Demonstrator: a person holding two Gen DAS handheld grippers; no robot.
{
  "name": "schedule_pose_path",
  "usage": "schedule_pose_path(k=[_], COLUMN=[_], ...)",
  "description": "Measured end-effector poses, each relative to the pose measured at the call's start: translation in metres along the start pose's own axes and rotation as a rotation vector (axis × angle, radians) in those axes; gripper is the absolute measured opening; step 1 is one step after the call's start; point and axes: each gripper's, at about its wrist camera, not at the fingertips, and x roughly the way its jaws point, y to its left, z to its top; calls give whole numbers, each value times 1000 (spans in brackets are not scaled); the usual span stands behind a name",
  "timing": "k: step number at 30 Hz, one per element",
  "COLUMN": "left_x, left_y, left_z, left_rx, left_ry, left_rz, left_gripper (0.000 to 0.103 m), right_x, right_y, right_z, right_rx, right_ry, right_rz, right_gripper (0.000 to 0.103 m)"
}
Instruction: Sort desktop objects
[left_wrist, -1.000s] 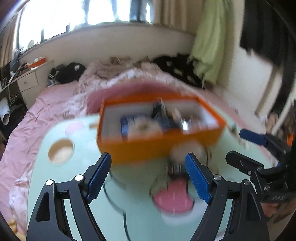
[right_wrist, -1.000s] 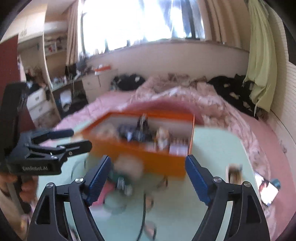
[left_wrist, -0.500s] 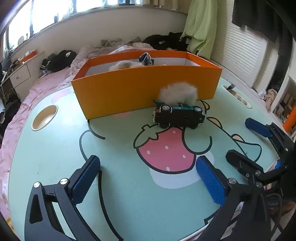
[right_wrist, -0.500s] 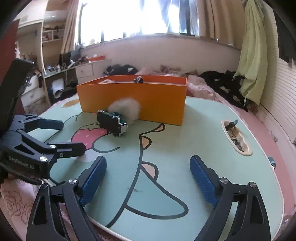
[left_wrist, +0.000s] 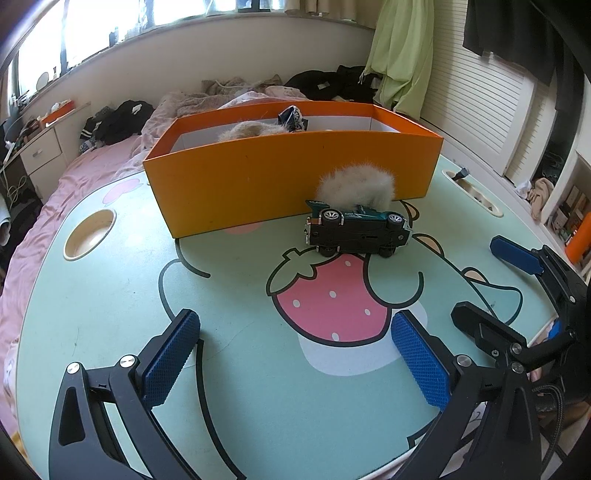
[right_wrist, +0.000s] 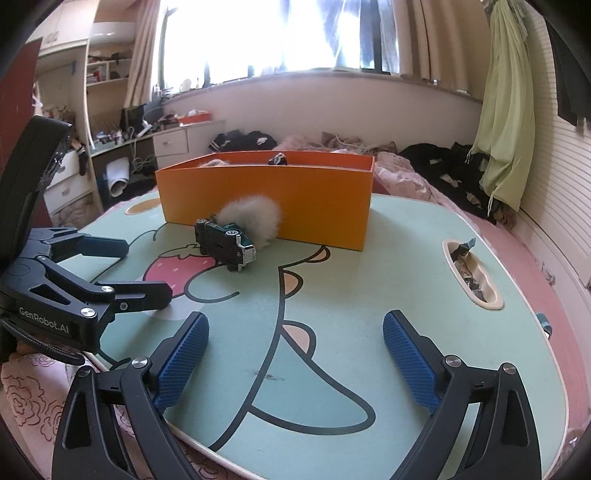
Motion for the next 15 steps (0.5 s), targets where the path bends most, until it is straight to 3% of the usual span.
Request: schedule_pose_path(k=[15], left_x=[0], left_y=[0], left_z=[-1], left_rx=[0], left_ry=[0], left_rz=[0], left_gripper=[103], right_x=[-1], right_y=[1], right_z=[0], right_rx=[0], right_ry=[0], right_rz=[-1], right_gripper=[96])
